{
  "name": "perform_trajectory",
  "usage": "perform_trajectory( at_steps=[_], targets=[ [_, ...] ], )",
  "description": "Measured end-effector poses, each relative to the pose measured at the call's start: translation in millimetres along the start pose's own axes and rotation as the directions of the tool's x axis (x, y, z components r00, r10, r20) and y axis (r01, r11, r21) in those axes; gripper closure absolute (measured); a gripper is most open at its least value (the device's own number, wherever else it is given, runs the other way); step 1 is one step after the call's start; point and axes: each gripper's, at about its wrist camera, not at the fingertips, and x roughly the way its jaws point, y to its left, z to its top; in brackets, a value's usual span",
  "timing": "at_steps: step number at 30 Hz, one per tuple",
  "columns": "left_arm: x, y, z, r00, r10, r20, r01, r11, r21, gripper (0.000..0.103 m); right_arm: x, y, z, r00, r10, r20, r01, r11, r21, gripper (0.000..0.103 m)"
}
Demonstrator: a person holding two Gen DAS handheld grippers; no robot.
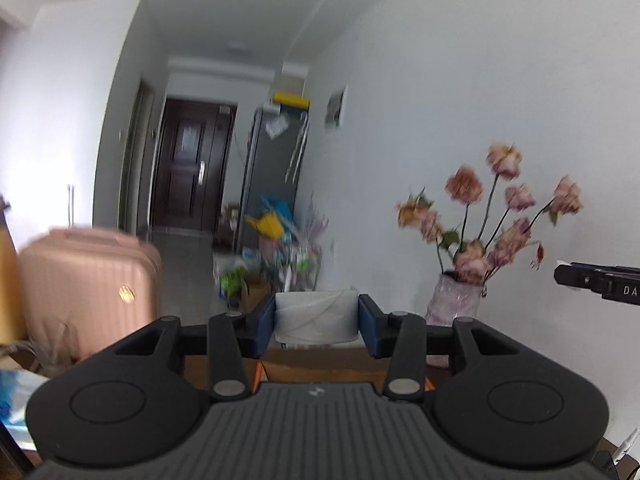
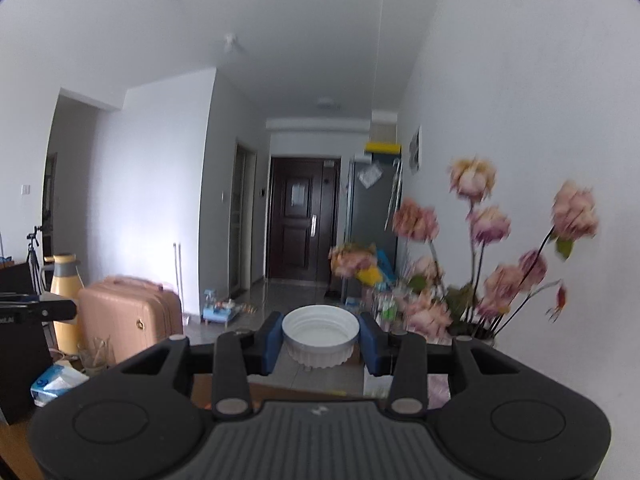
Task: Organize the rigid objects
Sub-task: 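Lift the tape roll with the left gripper while the right gripper lifts the white cap, then lower the tape roll into the cardboard box with the left gripper while the right gripper drops the cap in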
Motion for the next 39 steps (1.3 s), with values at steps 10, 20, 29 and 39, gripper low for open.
perform_trajectory(
  at_steps=[10,20,29,39],
  targets=[
    [164.5,30.9,-27.4,0.952,0.008,-0.305,-0.019,0.999,-0.033,0.059,154.3,-25.3,-52.9,0.954,0.042,-0.298,-0.005,0.992,0.124,0.064],
    [306.4,31.3,-87.3,0.826,0.022,-0.563,0.022,0.997,0.072,0.059,302.5,-42.0,-134.8,0.805,0.044,-0.591,0.068,0.984,0.166,0.064],
    [356.2,23.7,-128.3,0.750,0.099,-0.654,0.033,0.982,0.187,0.034,366.3,-28.1,-194.1,0.670,-0.029,-0.742,0.112,0.992,0.062,0.064],
    [318.4,29.2,-117.0,0.772,0.058,-0.633,0.058,0.985,0.160,0.020,351.4,-25.5,-200.5,0.714,-0.072,-0.696,0.117,0.993,0.017,0.059]
  ],
)
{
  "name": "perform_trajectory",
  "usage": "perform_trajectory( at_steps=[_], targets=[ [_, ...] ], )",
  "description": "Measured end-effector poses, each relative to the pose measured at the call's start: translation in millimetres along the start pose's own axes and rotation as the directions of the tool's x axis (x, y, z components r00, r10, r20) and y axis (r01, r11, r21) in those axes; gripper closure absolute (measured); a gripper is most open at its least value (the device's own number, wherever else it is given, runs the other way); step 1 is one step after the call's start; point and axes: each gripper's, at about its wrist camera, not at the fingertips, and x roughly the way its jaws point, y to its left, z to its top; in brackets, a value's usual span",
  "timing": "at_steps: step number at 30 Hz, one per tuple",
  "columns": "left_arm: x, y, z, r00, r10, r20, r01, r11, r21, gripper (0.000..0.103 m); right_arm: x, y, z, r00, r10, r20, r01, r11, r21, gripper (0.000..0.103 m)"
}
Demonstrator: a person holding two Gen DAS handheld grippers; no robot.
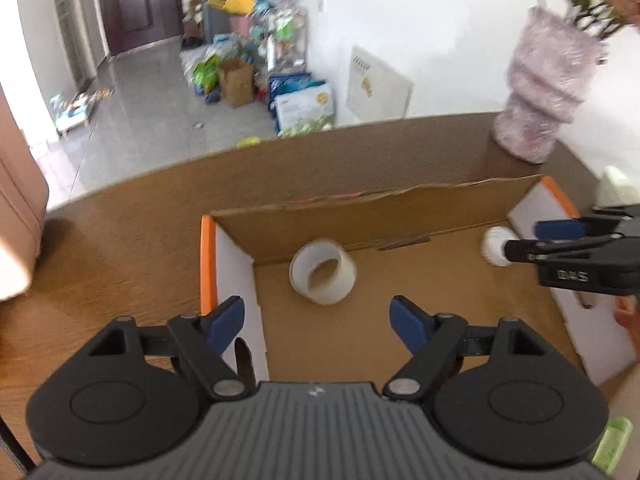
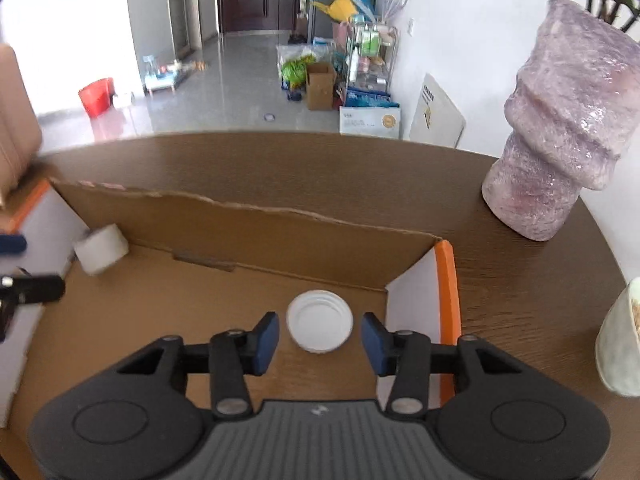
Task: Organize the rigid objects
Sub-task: 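Lower the tape roll into the cardboard box with the left gripper while the right gripper drops the cap in, then withdraw both open grippers from the box back toward the table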
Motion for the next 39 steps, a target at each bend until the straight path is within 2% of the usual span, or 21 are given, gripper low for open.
perform_trajectory(
  at_steps=[4,8,10,12,16,19,22,26,29,31,34,37,38,39],
  targets=[
    [-49.7,-6.7,4.3,0.998,0.035,0.060,-0.036,0.999,0.018,0.018,-36.0,7.8,3.7,1.000,-0.021,0.024,0.022,0.999,-0.036,0.057],
    [-108.0,-10.7,8.3,0.991,0.069,0.116,-0.067,0.998,-0.020,0.018,-99.8,9.0,6.1,0.997,0.007,0.078,-0.004,0.999,-0.037,0.041],
    [-141.6,-15.8,7.0,0.984,0.089,0.152,-0.085,0.996,-0.029,0.018,-130.8,7.8,4.1,0.994,0.011,0.112,-0.006,0.999,-0.041,0.040],
    [-180.8,-22.3,3.5,0.974,0.104,0.200,-0.100,0.994,-0.032,0.016,-173.1,10.5,-2.9,0.987,0.011,0.161,-0.003,0.999,-0.055,0.039],
    [-266.4,-40.7,-6.6,0.939,0.134,0.317,-0.133,0.991,-0.026,0.013,-260.3,16.1,-15.5,0.962,-0.001,0.274,0.024,0.996,-0.081,0.032],
    [-329.2,-54.8,-21.1,0.903,0.142,0.405,-0.147,0.989,-0.019,0.006,-328.3,18.0,-28.0,0.930,-0.003,0.369,0.033,0.997,-0.075,0.029],
    [-387.3,-71.6,-41.3,0.848,0.163,0.505,-0.180,0.984,-0.015,0.003,-392.4,23.9,-43.7,0.893,-0.003,0.449,0.043,0.996,-0.079,0.026],
    [-447.1,-92.1,-67.7,0.799,0.169,0.578,-0.204,0.979,-0.004,0.002,-468.3,33.8,-69.5,0.840,0.003,0.543,0.060,0.993,-0.099,0.022],
    [-484.3,-105.8,-87.0,0.766,0.177,0.619,-0.223,0.975,-0.003,0.001,-509.9,42.0,-87.3,0.803,0.008,0.596,0.072,0.991,-0.110,0.020],
    [-509.2,-113.2,-101.4,0.734,0.183,0.654,-0.234,0.972,-0.009,0.000,-535.9,48.3,-100.8,0.776,0.008,0.630,0.087,0.989,-0.121,0.019],
    [-538.2,-122.9,-123.7,0.693,0.178,0.699,-0.236,0.972,-0.014,0.000,-572.5,54.3,-123.4,0.729,0.010,0.684,0.103,0.987,-0.124,0.018],
    [-561.3,-128.7,-150.5,0.640,0.169,0.749,-0.223,0.974,-0.029,0.000,-606.8,57.3,-151.9,0.662,0.005,0.750,0.114,0.988,-0.107,0.015],
    [-566.3,-130.2,-161.3,0.628,0.170,0.760,-0.213,0.976,-0.043,0.000,-616.1,57.4,-161.4,0.639,0.006,0.769,0.116,0.988,-0.104,0.012],
    [-568.1,-131.8,-170.6,0.633,0.173,0.755,-0.208,0.977,-0.050,0.000,-623.1,56.5,-170.5,0.621,0.009,0.784,0.116,0.988,-0.103,0.010]
  ],
)
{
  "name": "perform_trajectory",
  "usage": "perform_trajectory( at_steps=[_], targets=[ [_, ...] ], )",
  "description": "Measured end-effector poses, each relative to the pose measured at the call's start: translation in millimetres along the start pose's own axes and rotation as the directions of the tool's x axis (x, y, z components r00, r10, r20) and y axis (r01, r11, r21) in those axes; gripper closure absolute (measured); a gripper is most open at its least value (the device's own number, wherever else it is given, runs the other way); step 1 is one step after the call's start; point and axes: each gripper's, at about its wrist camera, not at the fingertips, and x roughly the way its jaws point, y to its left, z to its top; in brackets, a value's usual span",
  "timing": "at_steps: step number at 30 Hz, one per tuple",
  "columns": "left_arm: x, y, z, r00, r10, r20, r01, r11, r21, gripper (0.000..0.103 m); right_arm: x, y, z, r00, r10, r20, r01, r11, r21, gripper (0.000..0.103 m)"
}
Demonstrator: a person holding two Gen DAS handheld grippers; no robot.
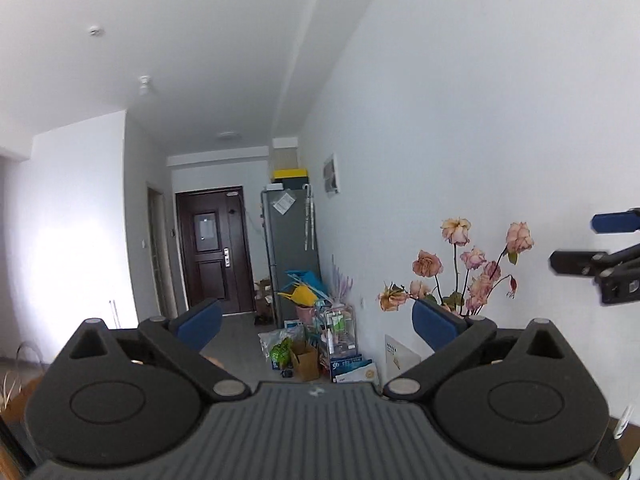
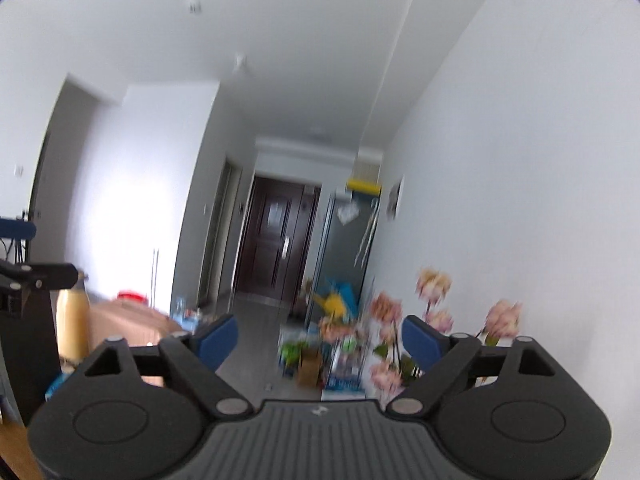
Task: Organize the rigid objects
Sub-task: 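Withdraw both open grippers from the box back toward the table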
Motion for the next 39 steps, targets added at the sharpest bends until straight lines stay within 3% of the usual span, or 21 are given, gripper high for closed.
perform_trajectory(
  at_steps=[6,9,13,16,24,30,35,39],
  targets=[
    [-50.7,-3.1,-44.5,0.997,-0.031,0.069,0.030,0.999,0.010,0.000,-71.1,7.7,-16.6,0.994,0.047,0.100,-0.045,0.999,-0.018,0.007],
    [-76.4,-0.6,-76.1,0.995,-0.030,0.094,0.031,0.999,-0.012,0.000,-100.3,9.6,-41.5,0.986,0.081,0.146,-0.083,0.996,0.009,0.006],
    [-115.4,-5.8,-123.4,0.991,-0.018,0.134,0.015,1.000,0.025,0.000,-126.2,7.6,-84.0,0.976,0.140,0.165,-0.153,0.986,0.067,0.003],
    [-142.0,-7.1,-152.7,0.989,-0.006,0.148,0.002,1.000,0.031,0.000,-140.2,10.9,-117.4,0.976,0.139,0.166,-0.152,0.986,0.071,0.003],
    [-188.2,10.5,-202.4,0.996,0.016,0.090,-0.017,1.000,0.010,0.000,-172.0,14.6,-182.3,0.986,0.154,0.059,-0.159,0.982,0.102,0.001],
    [-192.7,21.5,-247.1,0.999,0.023,-0.047,-0.022,1.000,0.013,0.000,-197.2,31.6,-222.1,0.982,0.176,-0.065,-0.170,0.982,0.087,0.000],
    [-191.5,33.6,-292.9,0.979,-0.001,-0.206,0.007,1.000,0.027,0.000,-191.6,48.8,-274.8,0.936,0.247,-0.252,-0.221,0.967,0.126,0.000],
    [-182.7,42.7,-305.5,0.968,0.011,-0.252,-0.013,1.000,-0.005,0.000,-167.8,61.2,-305.3,0.897,0.255,-0.361,-0.208,0.964,0.164,0.001]
  ],
)
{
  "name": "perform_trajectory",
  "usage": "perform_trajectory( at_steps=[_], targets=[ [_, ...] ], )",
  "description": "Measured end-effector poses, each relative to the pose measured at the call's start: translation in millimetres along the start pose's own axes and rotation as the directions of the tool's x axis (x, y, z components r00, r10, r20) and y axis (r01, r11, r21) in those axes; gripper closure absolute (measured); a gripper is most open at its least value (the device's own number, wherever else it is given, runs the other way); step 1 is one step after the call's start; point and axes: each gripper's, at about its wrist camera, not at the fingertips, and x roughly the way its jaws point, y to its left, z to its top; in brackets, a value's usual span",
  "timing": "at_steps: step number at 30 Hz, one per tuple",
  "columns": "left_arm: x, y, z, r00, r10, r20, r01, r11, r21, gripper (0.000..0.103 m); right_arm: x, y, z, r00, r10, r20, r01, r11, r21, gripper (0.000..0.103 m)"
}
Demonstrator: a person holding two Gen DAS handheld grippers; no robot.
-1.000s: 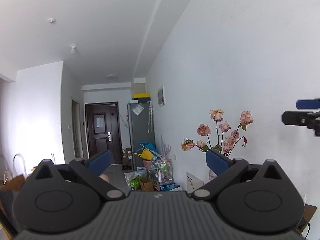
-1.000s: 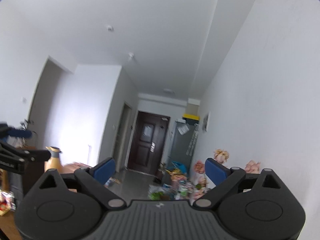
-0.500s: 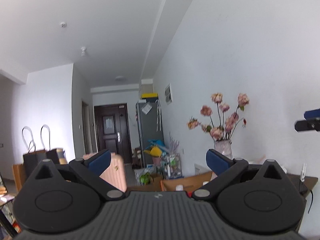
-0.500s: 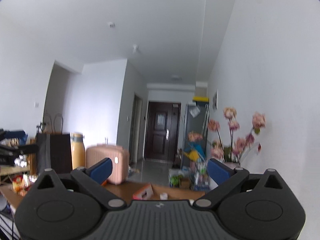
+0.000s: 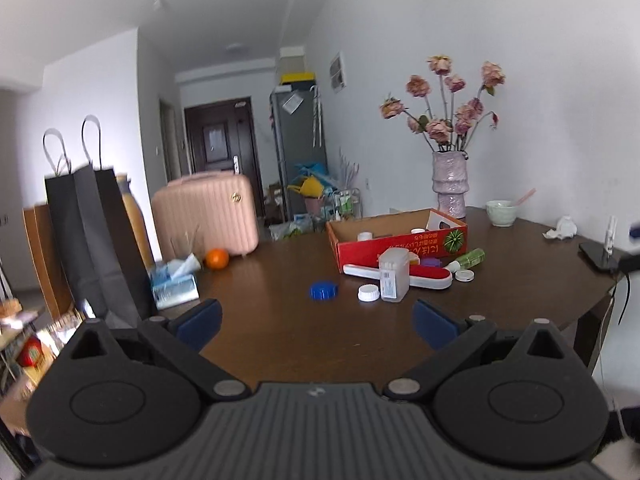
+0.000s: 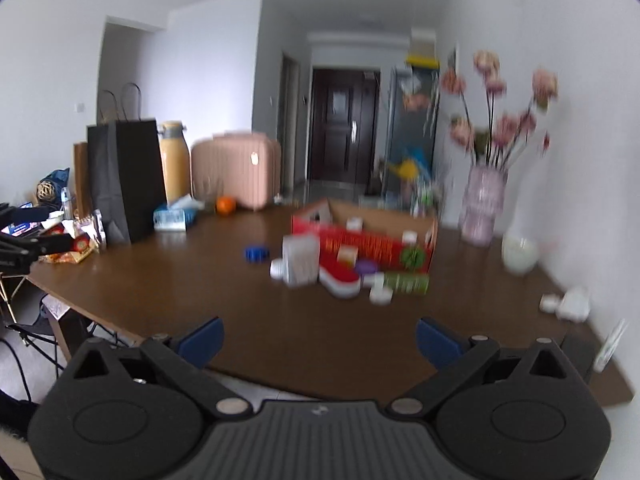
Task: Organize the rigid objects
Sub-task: 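Withdraw both open grippers from the box back toward the table, then grasp the blue ridged cap with the left gripper while the right gripper grasps a white cap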
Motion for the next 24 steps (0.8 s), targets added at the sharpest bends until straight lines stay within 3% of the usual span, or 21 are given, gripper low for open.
perform_trajectory(
  at_steps=[6,11,16,24],
  targets=[
    [21.8,10.9,-13.6,0.997,-0.012,-0.082,0.009,0.999,-0.041,0.000,34.9,6.1,-20.4,0.995,0.031,-0.097,-0.026,0.998,0.048,0.001],
    [60.5,19.0,-22.8,0.980,-0.033,-0.195,0.016,0.996,-0.093,0.000,65.8,5.4,-28.9,0.986,0.046,-0.161,-0.030,0.994,0.103,0.001],
    [92.3,10.2,-20.3,0.973,-0.054,-0.224,0.041,0.997,-0.065,0.000,94.8,-0.3,-24.7,0.985,0.030,-0.170,-0.007,0.991,0.135,0.002],
    [159.5,5.5,-16.9,0.950,-0.051,-0.307,0.019,0.994,-0.105,0.000,140.2,-14.9,-18.0,0.981,-0.032,-0.191,0.057,0.990,0.127,0.007]
  ],
)
